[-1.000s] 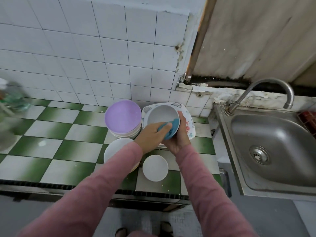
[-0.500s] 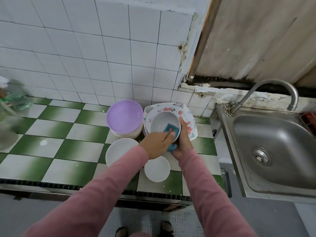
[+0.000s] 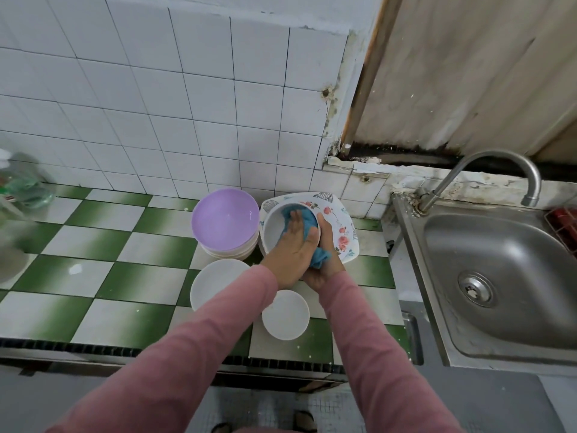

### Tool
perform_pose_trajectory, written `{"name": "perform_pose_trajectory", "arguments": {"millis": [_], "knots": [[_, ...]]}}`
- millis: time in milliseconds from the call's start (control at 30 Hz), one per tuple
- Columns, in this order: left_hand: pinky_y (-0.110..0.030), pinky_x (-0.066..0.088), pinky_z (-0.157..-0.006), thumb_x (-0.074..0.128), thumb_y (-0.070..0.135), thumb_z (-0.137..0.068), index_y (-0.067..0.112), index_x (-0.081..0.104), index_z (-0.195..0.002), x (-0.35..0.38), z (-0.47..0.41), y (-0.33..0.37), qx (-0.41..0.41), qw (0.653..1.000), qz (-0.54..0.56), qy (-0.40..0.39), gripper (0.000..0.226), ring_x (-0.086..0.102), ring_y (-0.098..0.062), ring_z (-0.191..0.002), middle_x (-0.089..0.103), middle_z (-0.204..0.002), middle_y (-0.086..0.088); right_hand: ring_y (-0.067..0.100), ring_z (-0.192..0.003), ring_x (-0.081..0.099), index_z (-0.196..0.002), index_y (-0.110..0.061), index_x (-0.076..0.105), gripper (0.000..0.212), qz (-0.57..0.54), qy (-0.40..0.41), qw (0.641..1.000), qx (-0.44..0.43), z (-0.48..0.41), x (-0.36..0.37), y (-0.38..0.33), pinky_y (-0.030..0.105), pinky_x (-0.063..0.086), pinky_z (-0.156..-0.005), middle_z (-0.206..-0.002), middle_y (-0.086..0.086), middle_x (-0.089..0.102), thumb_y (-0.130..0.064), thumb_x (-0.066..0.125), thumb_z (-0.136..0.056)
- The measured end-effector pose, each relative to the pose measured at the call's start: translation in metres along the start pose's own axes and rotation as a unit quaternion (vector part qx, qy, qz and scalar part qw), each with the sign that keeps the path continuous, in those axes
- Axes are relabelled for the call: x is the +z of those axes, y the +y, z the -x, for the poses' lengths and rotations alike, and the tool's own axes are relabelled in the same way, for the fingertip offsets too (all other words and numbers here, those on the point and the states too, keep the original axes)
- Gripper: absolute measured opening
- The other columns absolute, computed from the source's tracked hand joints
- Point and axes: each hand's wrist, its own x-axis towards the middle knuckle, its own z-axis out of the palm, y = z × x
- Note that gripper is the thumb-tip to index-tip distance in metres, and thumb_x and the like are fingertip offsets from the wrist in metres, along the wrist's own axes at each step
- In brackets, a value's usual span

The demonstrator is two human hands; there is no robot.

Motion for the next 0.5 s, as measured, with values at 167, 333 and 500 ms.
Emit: {"name": "perform_pose_trajectory", "arguments": {"millis": [167,333,500], "knots": [[-0.025,-0.003,-0.121,0.016,0.048,-0.104,0.024,-0.003,-0.156,-0.013,0.005,-0.027,0.078,0.969,-0.229,-0.059,0.06,-0.003,-0.007,-0.15,-0.004,-0.164,0.007,0.031,-0.117,0.064,-0.127,-0.016,0.062,0.065,0.031,-0.014,0.999,0.018,0.003,-0.004,-0.014,0.05,0.046,-0.107,-0.118,0.014,0.072,-0.067,0.05,-0.089],[-0.027,0.002,-0.122,0.014,0.055,-0.102,0.021,0.009,-0.157,-0.026,0.004,-0.023,0.103,0.925,-0.365,-0.018,0.065,0.007,-0.008,-0.15,0.008,-0.164,0.004,0.032,-0.12,0.063,-0.135,-0.008,0.056,0.07,-0.017,-0.046,0.999,0.014,0.002,-0.006,-0.016,0.045,0.051,-0.101,-0.128,0.02,0.065,-0.064,0.047,-0.093],[-0.029,0.0,-0.121,0.018,0.072,-0.092,0.016,0.008,-0.158,-0.027,0.005,-0.022,0.103,0.909,-0.403,-0.017,0.087,0.008,-0.012,-0.151,0.01,-0.164,0.001,0.033,-0.12,0.063,-0.135,-0.011,0.058,0.073,-0.008,-0.028,0.999,0.019,-0.001,-0.008,-0.016,0.047,0.051,-0.1,-0.128,0.017,0.066,-0.068,0.046,-0.092]]}}
